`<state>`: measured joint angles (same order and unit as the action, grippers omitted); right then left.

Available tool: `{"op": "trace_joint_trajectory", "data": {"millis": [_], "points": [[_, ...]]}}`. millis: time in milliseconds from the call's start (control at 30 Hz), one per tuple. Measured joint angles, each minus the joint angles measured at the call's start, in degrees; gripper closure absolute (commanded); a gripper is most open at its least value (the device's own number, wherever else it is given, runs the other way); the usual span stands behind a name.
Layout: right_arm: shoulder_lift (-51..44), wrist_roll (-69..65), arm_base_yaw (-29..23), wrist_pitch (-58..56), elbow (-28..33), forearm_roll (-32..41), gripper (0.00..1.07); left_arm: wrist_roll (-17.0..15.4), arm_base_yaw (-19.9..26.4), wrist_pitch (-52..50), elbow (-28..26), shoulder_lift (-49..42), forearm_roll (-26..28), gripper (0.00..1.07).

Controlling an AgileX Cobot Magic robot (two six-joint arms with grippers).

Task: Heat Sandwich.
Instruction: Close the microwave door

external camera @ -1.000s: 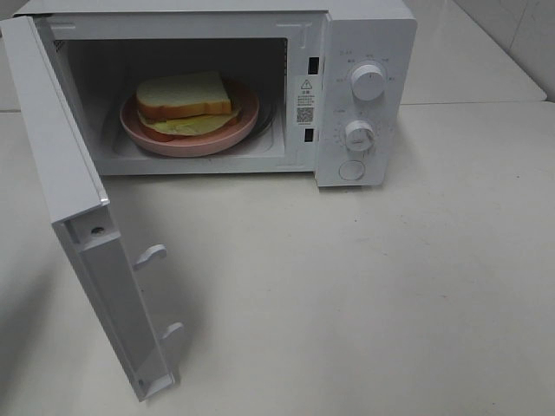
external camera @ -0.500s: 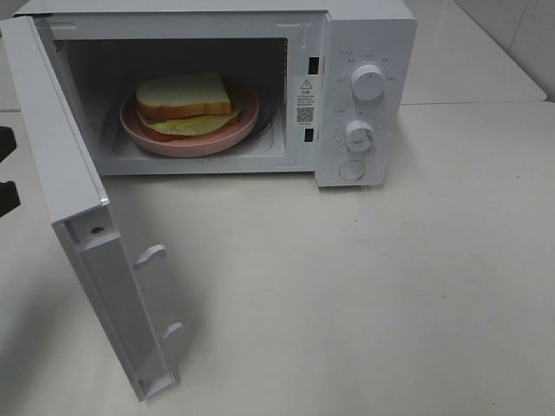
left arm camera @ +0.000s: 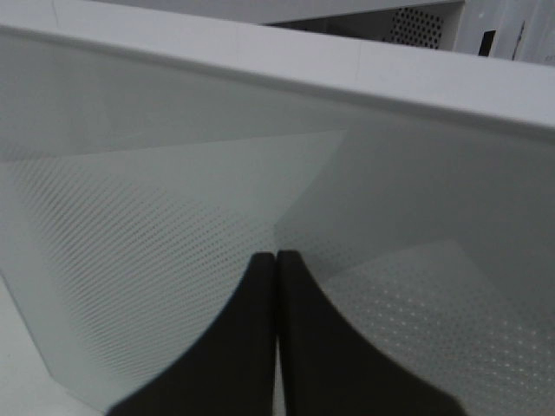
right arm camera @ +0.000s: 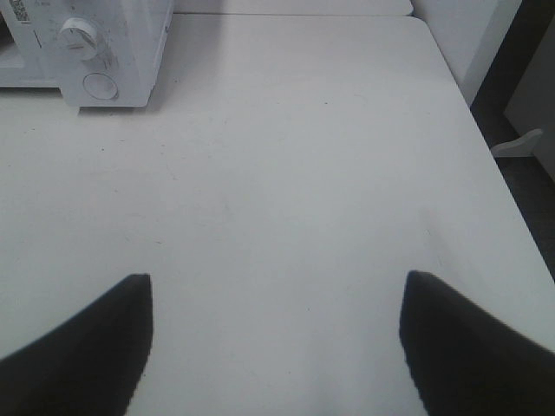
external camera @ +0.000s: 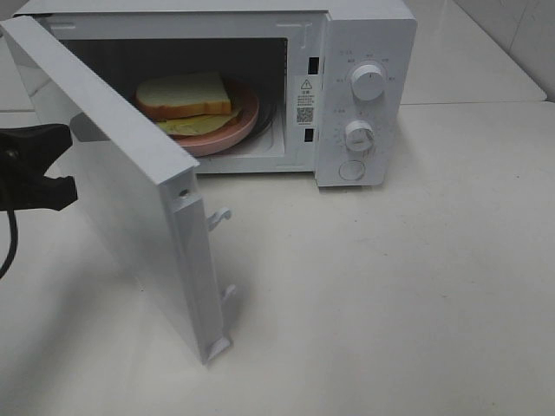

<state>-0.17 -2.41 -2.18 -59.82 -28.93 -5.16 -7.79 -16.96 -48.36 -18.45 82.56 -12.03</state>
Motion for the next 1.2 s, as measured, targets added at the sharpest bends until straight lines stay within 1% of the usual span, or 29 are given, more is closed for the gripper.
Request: {"op": "trace_joint_trajectory", "data": {"millis": [33, 133, 167, 200, 233, 333, 367, 400, 467, 500, 533, 600, 633, 700, 767, 800, 867, 933, 1033, 1133, 1200], "points": [[0.0, 0.0, 0.0, 0.0, 0.0, 0.0, 0.32, 0.0, 0.0, 0.0, 0.0, 0.0, 0.0, 1.07], [0.0, 0.0, 0.0, 0.0, 0.0, 0.0, 0.32, 0.7, -3.3, 0.0, -1.9, 2.2, 3.1, 1.07], [0.0, 0.0, 0.0, 0.0, 0.0, 0.0, 0.32, 1.3, -5.0, 0.0, -3.2, 3.3, 5.4, 1.07], [0.0, 0.0, 0.0, 0.0, 0.0, 0.0, 0.32, 1.3, -5.0, 0.0, -3.2, 3.3, 5.4, 1.07], [0.0, 0.0, 0.0, 0.0, 0.0, 0.0, 0.32, 2.0, -6.1, 0.0, -3.8, 3.9, 6.9, 1.07], [0.0, 0.0, 0.0, 0.0, 0.0, 0.0, 0.32, 5.3, -9.2, 0.0, -5.5, 5.8, 11.2, 1.07], [0.0, 0.0, 0.0, 0.0, 0.0, 0.0, 0.32, 5.3, -9.2, 0.0, -5.5, 5.8, 11.2, 1.07], [0.0, 0.0, 0.0, 0.0, 0.0, 0.0, 0.32, 7.8, -11.4, 0.0, -6.6, 7.2, 14.4, 1.07], [0.0, 0.0, 0.0, 0.0, 0.0, 0.0, 0.32, 9.5, -13.3, 0.0, -8.0, 8.4, 17.5, 1.07], [0.0, 0.0, 0.0, 0.0, 0.0, 0.0, 0.32, 11.2, -15.1, 0.0, -9.5, 9.5, 20.8, 1.07], [0.0, 0.0, 0.0, 0.0, 0.0, 0.0, 0.32, 11.2, -15.1, 0.0, -9.5, 9.5, 20.8, 1.07], [0.0, 0.0, 0.0, 0.0, 0.0, 0.0, 0.32, 12.9, -16.8, 0.0, -11.0, 10.8, 23.4, 1.07], [0.0, 0.0, 0.0, 0.0, 0.0, 0.0, 0.32, 14.3, -18.2, 0.0, -12.8, 12.3, 25.9, 1.07], [0.0, 0.0, 0.0, 0.0, 0.0, 0.0, 0.32, 14.8, -18.7, 0.0, -13.5, 12.9, 26.9, 1.07], [0.0, 0.0, 0.0, 0.0, 0.0, 0.0, 0.32, 15.9, -19.8, 0.0, -15.4, 14.4, 29.0, 1.07], [0.0, 0.0, 0.0, 0.0, 0.0, 0.0, 0.32, 16.7, -20.6, 0.0, -17.3, 15.9, 31.0, 1.07], [0.0, 0.0, 0.0, 0.0, 0.0, 0.0, 0.32, 17.1, -20.9, 0.0, -18.0, 16.5, 31.7, 1.07], [0.0, 0.0, 0.0, 0.0, 0.0, 0.0, 0.32, 18.5, -22.1, 0.0, -20.5, 18.7, 33.5, 1.07], [0.0, 0.0, 0.0, 0.0, 0.0, 0.0, 0.32, 18.9, -22.3, 0.1, -22.1, 19.9, 34.2, 1.07], [0.0, 0.0, 0.0, 0.0, 0.0, 0.0, 0.32, 19.2, -22.5, 2.0, -25.7, 22.3, 35.4, 1.07], [0.0, 0.0, 0.0, 0.0, 0.0, 0.0, 0.32, 19.3, -22.5, 2.5, -26.5, 22.9, 35.5, 1.07]]}}
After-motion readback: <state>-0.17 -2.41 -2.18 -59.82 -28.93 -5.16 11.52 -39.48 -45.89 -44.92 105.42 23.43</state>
